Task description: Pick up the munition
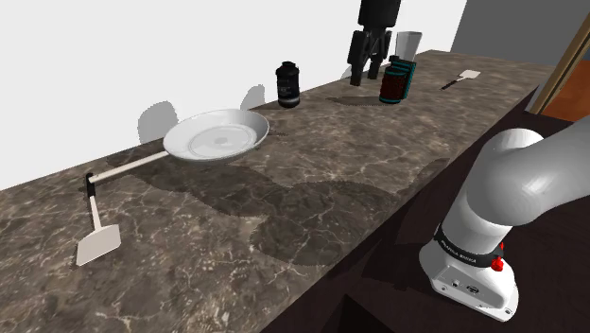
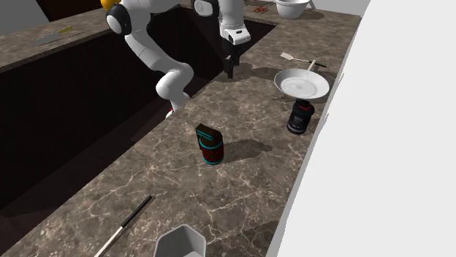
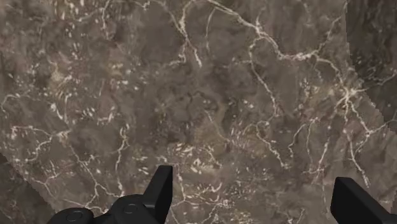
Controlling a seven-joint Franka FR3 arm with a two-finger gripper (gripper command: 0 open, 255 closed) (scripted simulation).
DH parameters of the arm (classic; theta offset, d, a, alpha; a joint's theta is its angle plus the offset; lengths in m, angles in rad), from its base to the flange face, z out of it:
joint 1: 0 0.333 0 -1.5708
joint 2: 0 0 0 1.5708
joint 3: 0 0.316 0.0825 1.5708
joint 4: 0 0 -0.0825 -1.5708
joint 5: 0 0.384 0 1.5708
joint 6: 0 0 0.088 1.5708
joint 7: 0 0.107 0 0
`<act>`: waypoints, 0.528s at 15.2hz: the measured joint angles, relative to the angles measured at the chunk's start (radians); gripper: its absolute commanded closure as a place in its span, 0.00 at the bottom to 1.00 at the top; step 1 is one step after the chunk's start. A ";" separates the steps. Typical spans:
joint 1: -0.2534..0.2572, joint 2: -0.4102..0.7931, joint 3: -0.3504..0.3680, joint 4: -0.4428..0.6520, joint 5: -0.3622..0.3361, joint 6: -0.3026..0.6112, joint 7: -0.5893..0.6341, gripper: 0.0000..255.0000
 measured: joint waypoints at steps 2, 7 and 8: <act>-0.005 0.002 -0.008 -0.001 -0.008 0.003 -0.008 0.00; -0.050 0.040 -0.087 0.024 -0.077 0.025 -0.079 0.00; -0.060 0.048 -0.105 0.026 -0.092 0.033 -0.095 0.00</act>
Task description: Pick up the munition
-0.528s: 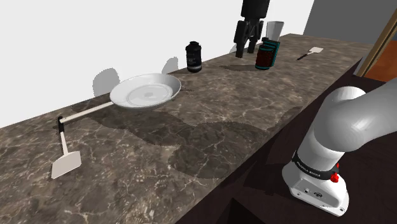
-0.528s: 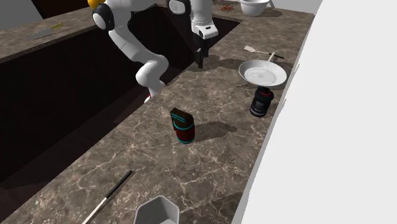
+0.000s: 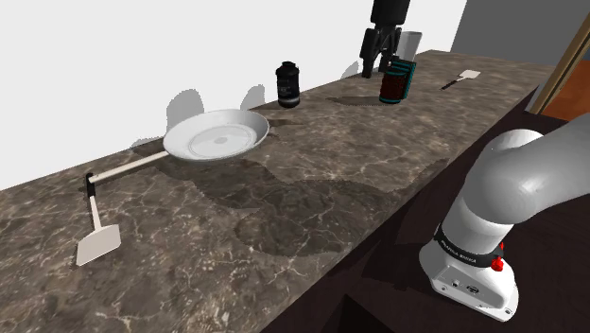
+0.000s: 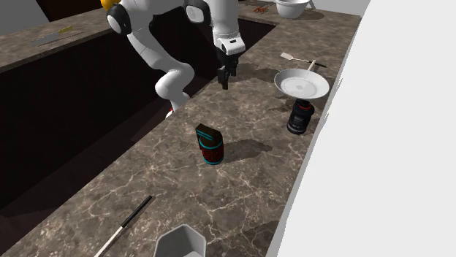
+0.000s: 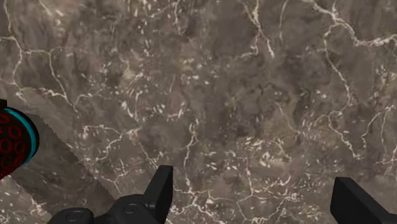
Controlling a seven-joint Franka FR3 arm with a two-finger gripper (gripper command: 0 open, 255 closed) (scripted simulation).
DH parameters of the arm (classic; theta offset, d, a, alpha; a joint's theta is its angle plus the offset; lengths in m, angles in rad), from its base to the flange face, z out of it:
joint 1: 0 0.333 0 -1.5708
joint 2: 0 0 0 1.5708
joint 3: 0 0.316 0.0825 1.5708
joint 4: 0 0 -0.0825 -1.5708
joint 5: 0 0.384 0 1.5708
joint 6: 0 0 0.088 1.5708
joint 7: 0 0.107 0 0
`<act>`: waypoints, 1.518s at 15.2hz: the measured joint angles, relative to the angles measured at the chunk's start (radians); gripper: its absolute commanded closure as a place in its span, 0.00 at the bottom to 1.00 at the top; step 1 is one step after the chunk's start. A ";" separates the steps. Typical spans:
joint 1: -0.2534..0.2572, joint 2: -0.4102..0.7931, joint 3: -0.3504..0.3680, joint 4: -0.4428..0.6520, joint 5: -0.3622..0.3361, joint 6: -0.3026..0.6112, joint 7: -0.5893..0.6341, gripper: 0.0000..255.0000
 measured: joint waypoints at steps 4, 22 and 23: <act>-0.033 0.050 -0.065 0.034 -0.050 0.029 -0.056 0.00; -0.125 0.319 -0.343 0.259 -0.147 0.153 -0.299 0.00; -0.127 0.317 -0.347 0.245 -0.149 0.165 -0.301 0.00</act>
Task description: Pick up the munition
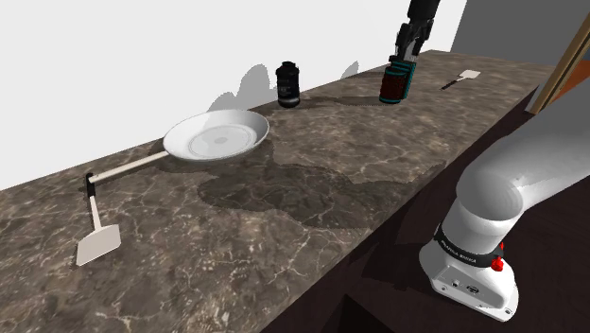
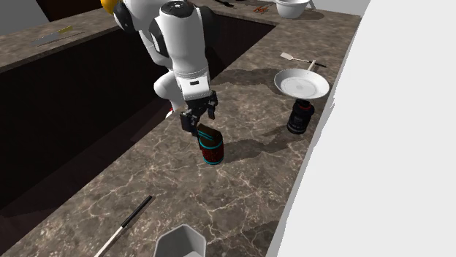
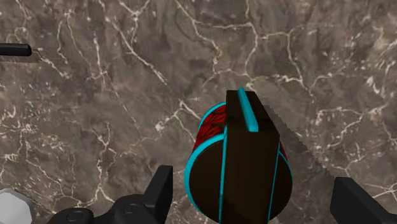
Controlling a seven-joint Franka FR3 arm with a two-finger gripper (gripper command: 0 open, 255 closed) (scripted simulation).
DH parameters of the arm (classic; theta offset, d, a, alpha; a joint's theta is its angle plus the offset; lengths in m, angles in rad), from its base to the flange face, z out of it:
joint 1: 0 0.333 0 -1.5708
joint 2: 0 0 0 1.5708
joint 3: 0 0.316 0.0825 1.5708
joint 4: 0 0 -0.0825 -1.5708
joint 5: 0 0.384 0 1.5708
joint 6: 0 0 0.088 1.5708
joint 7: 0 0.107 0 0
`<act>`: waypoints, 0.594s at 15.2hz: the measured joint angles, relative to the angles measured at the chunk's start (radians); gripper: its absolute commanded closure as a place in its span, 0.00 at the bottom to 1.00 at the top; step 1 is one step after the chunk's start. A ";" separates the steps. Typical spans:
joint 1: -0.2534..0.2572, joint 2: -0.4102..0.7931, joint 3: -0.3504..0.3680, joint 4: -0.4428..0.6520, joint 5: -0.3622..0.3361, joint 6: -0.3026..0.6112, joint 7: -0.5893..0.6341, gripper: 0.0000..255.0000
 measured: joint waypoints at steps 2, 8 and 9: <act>-0.002 0.000 -0.004 -0.026 -0.002 0.026 -0.001 0.00; -0.003 -0.004 -0.006 -0.066 -0.005 0.064 0.002 1.00; -0.003 -0.004 -0.006 -0.066 -0.005 0.065 0.001 1.00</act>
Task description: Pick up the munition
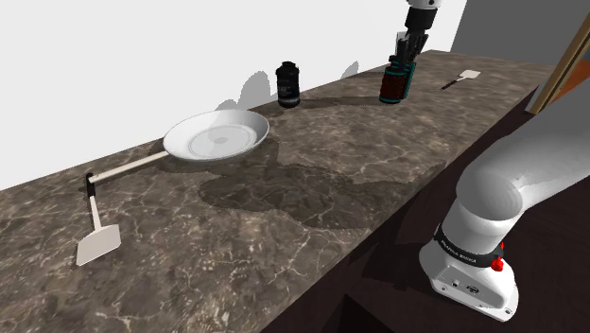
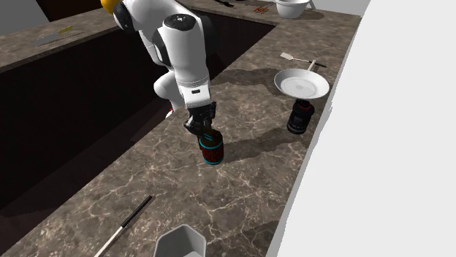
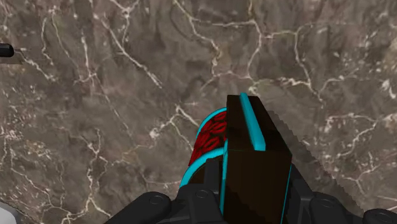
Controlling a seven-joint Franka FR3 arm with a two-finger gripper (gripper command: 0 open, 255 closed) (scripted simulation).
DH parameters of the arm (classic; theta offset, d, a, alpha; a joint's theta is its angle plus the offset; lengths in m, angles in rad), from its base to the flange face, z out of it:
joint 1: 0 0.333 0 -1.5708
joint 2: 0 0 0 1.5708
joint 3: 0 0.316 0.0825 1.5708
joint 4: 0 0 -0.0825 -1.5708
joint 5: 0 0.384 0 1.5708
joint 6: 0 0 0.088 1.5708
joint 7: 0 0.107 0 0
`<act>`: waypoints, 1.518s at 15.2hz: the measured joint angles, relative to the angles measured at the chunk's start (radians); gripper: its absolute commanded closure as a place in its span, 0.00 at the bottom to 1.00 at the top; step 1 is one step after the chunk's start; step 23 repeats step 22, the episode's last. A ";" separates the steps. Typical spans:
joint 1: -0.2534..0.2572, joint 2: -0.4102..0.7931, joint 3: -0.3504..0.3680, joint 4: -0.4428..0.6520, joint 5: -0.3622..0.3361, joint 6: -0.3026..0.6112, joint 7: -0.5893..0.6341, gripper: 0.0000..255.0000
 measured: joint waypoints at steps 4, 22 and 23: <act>0.000 0.000 0.000 0.000 0.000 0.000 -0.001 1.00; 0.012 0.032 0.013 0.220 0.020 -0.193 -0.009 1.00; 0.012 0.032 0.013 0.220 0.020 -0.193 -0.009 1.00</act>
